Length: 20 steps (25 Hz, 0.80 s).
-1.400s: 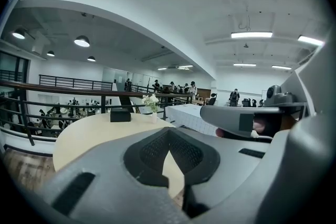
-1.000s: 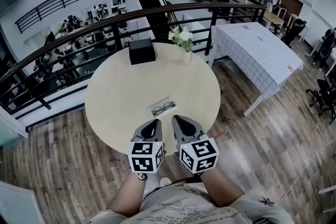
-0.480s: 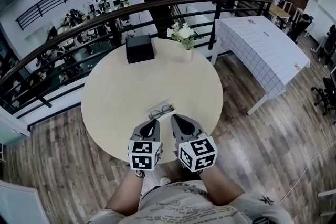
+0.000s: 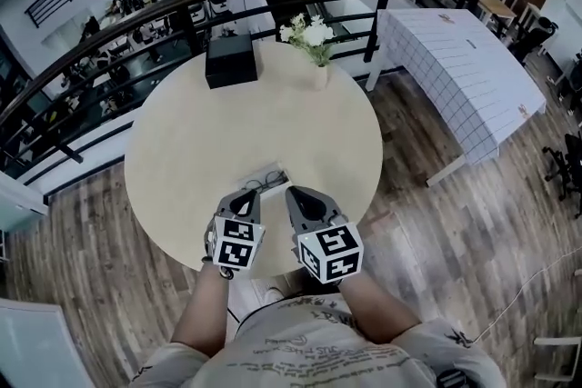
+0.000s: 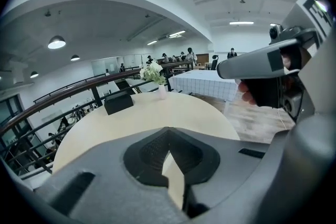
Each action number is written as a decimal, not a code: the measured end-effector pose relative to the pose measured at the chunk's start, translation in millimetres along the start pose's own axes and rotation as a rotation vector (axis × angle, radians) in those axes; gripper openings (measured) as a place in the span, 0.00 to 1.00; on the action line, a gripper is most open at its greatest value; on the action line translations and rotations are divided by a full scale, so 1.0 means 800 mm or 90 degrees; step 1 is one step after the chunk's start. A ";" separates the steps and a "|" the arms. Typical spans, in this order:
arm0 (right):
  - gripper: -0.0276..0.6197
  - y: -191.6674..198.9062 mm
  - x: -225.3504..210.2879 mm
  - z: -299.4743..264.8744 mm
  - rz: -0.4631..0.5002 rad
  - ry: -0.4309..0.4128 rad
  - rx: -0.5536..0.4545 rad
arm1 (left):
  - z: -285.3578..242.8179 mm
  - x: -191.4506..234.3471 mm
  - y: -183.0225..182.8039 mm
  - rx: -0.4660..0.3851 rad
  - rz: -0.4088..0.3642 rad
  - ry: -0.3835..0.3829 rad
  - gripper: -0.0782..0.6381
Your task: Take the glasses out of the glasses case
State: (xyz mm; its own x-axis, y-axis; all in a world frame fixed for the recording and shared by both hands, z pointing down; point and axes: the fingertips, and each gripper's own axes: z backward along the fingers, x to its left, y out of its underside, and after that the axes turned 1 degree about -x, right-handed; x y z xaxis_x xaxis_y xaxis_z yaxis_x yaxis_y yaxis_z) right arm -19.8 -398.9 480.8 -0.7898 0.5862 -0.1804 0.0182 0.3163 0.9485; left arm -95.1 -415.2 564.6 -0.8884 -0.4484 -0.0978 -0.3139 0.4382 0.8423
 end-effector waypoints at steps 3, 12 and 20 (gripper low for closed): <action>0.06 0.013 -0.011 -0.004 -0.006 -0.003 0.019 | -0.024 -0.001 0.015 0.039 -0.042 0.016 0.12; 0.06 0.029 -0.060 -0.003 -0.016 0.015 0.038 | -0.107 -0.012 0.070 0.152 -0.248 0.074 0.12; 0.06 0.031 -0.105 0.000 -0.024 0.043 0.047 | -0.156 -0.006 0.118 0.246 -0.323 0.105 0.13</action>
State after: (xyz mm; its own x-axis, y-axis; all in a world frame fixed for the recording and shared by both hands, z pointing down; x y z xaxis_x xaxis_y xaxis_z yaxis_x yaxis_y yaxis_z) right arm 47.5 -440.2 519.6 -0.8304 0.5221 -0.1946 0.0314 0.3924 0.9192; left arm -78.3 -469.2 710.6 -0.5449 -0.7732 -0.3245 -0.8055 0.3751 0.4587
